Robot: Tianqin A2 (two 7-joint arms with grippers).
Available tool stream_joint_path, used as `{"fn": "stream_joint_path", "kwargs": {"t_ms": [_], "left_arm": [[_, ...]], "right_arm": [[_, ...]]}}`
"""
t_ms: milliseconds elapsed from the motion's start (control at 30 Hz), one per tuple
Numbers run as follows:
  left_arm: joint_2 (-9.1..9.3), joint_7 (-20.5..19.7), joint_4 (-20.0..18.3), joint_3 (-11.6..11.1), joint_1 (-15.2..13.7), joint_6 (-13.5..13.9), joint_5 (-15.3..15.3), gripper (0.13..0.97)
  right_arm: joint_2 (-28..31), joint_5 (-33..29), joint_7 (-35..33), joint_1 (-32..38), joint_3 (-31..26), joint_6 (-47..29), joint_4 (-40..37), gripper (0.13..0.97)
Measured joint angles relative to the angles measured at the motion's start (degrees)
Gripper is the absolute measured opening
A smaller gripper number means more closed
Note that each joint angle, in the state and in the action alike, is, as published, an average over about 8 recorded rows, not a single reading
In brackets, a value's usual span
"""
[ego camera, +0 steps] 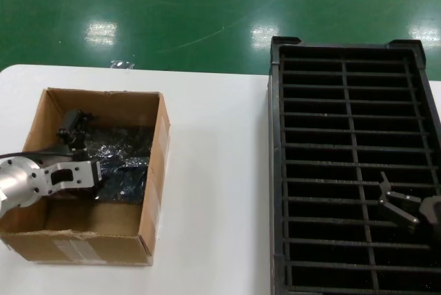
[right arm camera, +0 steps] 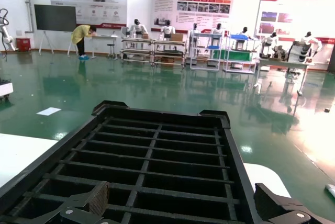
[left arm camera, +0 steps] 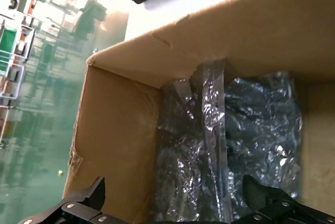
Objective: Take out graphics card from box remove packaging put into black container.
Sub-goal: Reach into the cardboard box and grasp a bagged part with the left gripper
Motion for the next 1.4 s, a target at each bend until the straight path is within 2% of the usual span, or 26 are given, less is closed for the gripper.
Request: {"fn": "stream_joint_path", "kwargs": {"t_ms": [233,467,600,633,1167,1400], "left_arm": [[1.11,5.9,2.9,-0.7,-0.6,-1.5,-2.7,0.876],[1.70,9.0,4.1,-1.1,-0.7,-1.5,-4.5,0.760],[1.88,10.4,4.5,-1.2,-0.7,-1.3,-5.1,0.760],[1.89,10.6,4.5,-1.2,-0.7,-1.2,-5.2,0.736],[0.87,11.3,3.0,-1.2,0.6,-1.4,-5.4,0.358],[-0.08,9.8,0.9,-1.1,1.5,-1.8,-4.5,0.255]], "right_arm": [[0.0,0.0,0.0,0.0,0.0,0.0,0.0,0.966],[0.0,0.0,0.0,0.0,0.0,0.0,0.0,0.966],[0.0,0.0,0.0,0.0,0.0,0.0,0.0,0.966],[0.0,0.0,0.0,0.0,0.0,0.0,0.0,0.966],[0.0,0.0,0.0,0.0,0.0,0.0,0.0,0.966],[0.0,0.0,0.0,0.0,0.0,0.0,0.0,0.966]]}}
